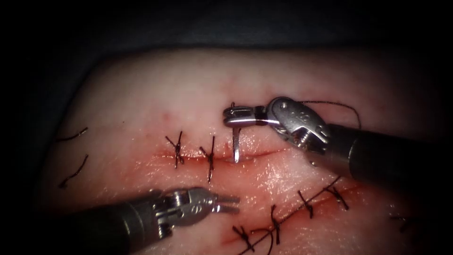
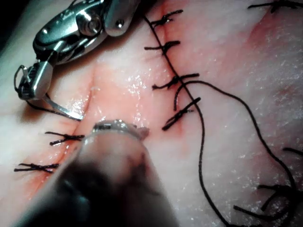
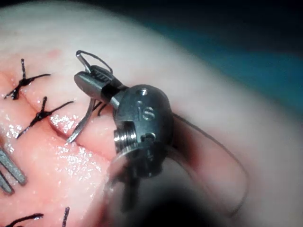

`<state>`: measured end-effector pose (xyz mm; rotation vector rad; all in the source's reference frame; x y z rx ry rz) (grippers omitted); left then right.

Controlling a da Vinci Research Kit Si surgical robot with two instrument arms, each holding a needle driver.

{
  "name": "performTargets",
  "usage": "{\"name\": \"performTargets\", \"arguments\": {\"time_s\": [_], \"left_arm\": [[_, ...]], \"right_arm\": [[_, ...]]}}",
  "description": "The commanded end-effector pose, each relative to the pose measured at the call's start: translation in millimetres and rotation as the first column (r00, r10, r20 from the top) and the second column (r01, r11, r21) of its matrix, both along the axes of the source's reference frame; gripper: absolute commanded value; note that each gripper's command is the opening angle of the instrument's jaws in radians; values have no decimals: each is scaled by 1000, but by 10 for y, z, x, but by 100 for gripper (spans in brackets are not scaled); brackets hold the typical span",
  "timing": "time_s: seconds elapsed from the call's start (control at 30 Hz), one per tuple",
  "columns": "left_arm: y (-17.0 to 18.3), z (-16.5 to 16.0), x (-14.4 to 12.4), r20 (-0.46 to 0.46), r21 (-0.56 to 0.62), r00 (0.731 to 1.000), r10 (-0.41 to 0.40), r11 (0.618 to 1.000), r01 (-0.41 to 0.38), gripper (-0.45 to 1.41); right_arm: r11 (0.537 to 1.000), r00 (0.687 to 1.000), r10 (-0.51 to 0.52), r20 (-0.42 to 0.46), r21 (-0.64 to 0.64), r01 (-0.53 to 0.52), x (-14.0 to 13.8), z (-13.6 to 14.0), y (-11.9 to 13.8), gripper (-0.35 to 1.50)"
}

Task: Wound Closure
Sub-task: Insert needle through flesh below incision

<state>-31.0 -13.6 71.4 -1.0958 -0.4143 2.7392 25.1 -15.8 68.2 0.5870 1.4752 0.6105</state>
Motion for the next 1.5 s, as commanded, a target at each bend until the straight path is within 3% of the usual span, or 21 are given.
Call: {"name": "performTargets", "arguments": {"time_s": [0.03, 0.3, 0.57, 0.8, 1.07, 1.5], "left_arm": [[5, 4, -7, 2, -2, 1000, 0, 1000, 0, -15], [5, 4, -7, 2, -3, 1000, 0, 1000, 0, -17], [2, 3, 4, 5, -4, 1000, 7, 1000, -7, -18], [2, 3, 5, 5, -4, 1000, 8, 1000, -8, -22], [2, 4, 5, 5, -5, 1000, 7, 1000, -7, -25], [1, 1, 9, 2, -3, 1000, 14, 1000, -14, -25]], "right_arm": [[1000, 1000, -2, -7, -2, 2, 12, 2, 6, -35], [993, 999, -25, -48, 113, 31, 15, 4, -3, -35], [956, 999, -9, -52, 293, 24, 15, 9, -21, -35], [944, 999, 18, -42, 329, -3, 13, 2, -33, -35], [934, 997, 24, -67, 358, 2, 20, -25, -57, -35], [891, 997, 20, -74, 454, 16, 28, -16, -85, -35]]}}
